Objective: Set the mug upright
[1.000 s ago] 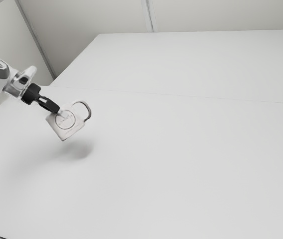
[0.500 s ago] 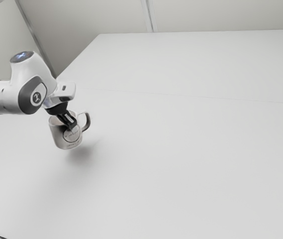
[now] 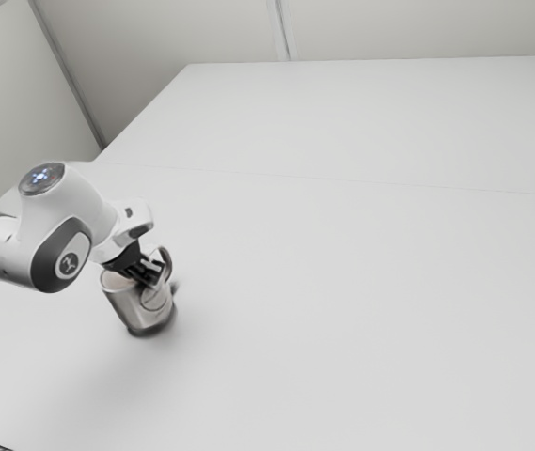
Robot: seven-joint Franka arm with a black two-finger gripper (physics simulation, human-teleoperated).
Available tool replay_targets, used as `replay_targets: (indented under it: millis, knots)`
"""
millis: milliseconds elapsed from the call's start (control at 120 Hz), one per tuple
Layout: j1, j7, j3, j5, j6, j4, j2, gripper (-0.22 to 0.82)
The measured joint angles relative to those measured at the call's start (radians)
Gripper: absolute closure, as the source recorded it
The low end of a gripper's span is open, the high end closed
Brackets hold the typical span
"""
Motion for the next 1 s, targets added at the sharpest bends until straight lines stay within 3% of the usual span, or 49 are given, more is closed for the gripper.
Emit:
replay_targets:
  millis: [325,508,667,842,1000]
  knots:
    - [0.000,-0.182,-0.019,0.000,0.017,-0.078,-0.012,0.78]
    - [0.000,-0.237,-0.019,-0.010,0.019,-0.080,-0.012,0.39]
    - [-0.001,-0.264,-0.017,-0.013,0.007,-0.058,-0.021,0.19]
    - [0.006,-0.254,-0.020,-0.030,-0.304,0.290,-0.031,0.09]
    - [0.002,-0.220,-0.095,-0.070,-0.643,0.690,0.042,0.05]
